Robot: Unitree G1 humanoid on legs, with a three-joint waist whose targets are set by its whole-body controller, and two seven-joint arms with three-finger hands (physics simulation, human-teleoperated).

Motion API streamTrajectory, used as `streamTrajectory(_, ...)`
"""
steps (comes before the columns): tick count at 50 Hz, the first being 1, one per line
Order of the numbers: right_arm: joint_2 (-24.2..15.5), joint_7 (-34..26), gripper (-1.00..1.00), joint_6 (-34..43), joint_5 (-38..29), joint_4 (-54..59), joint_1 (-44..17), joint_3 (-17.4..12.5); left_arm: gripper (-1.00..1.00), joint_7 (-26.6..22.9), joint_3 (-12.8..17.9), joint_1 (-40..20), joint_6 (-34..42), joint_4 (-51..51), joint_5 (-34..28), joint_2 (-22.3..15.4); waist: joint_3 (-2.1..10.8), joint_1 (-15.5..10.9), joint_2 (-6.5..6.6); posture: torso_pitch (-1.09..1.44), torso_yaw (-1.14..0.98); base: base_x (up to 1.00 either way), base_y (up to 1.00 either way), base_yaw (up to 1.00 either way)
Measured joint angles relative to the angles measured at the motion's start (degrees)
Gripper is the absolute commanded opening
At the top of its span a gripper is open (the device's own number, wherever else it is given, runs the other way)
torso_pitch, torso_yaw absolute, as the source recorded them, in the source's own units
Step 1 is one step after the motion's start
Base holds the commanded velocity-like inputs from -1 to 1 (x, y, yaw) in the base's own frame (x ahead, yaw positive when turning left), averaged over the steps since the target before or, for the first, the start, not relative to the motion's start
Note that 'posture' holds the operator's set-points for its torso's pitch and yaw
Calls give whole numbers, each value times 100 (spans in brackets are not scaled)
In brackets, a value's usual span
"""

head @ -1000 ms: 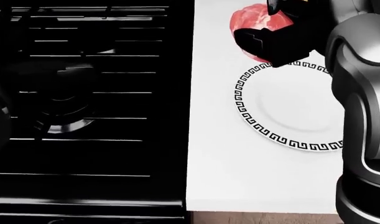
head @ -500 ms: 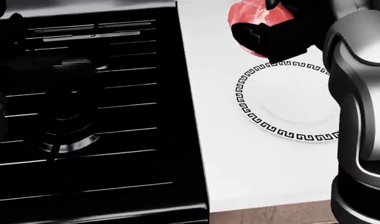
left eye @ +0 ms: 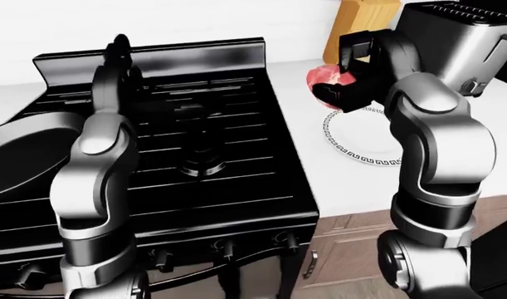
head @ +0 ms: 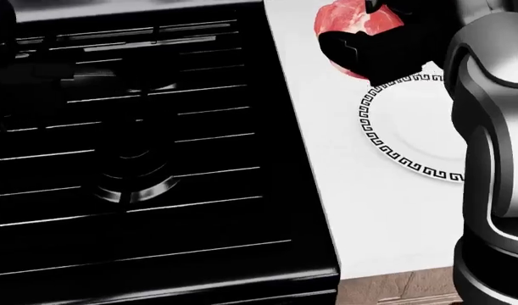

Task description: Pick the steak from the plate and place it in the pan.

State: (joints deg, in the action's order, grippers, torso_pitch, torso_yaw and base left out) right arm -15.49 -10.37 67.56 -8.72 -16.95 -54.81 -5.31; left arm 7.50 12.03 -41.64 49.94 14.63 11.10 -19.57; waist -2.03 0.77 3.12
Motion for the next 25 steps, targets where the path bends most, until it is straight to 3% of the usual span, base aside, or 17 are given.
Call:
streamTrajectory(1, -1, -6, -100, 5, -7, -2, -36, 2, 100, -2, -2, -16, 53, 52, -15, -13, 21, 0, 140, 0, 0, 0, 22, 0)
streamTrajectory(5, 129, -71, -100, 20, 44, -17, 43, 179, 100, 7, 112, 51, 246, 97, -93, -45, -17, -89, 48, 0, 0, 0, 21, 0)
streamTrajectory(11, 141, -105, -100, 4, 51, -2, 78, 138, 100, -31, 52, 9, 276, 80, -144, -10, -27, -40, -312, 0, 0, 0, 23, 0)
streamTrajectory(14, 146, -71, -100, -69, 10, -27, 60, 106, 100, -57, 61, -25, 236, 67, -157, -9, 3, -31, -594, 0, 0, 0, 29, 0)
streamTrajectory(15, 124, -63, -100, -84, -2, -47, 90, 80, 100, -59, 45, -8, 236, 102, -159, 37, -27, 22, -512, 0, 0, 0, 33, 0)
streamTrajectory(18, 91, -17, -100, 14, -88, 27, 186, -28, 100, -113, -105, -4, 309, 74, -97, 88, -6, 16, -448, 0, 0, 0, 0, 41)
streamTrajectory(23, 132, 27, -100, -45, -122, 43, 111, -11, 100, -137, -20, -40, 241, 48, -103, 43, -49, -5, 66, 0, 0, 0, 0, 58)
streamTrajectory(25, 210, 11, -100, -110, -75, 58, 106, 70, 100, -108, 69, -30, 217, 44, -144, -6, -27, -126, 50, 0, 0, 0, 0, 67)
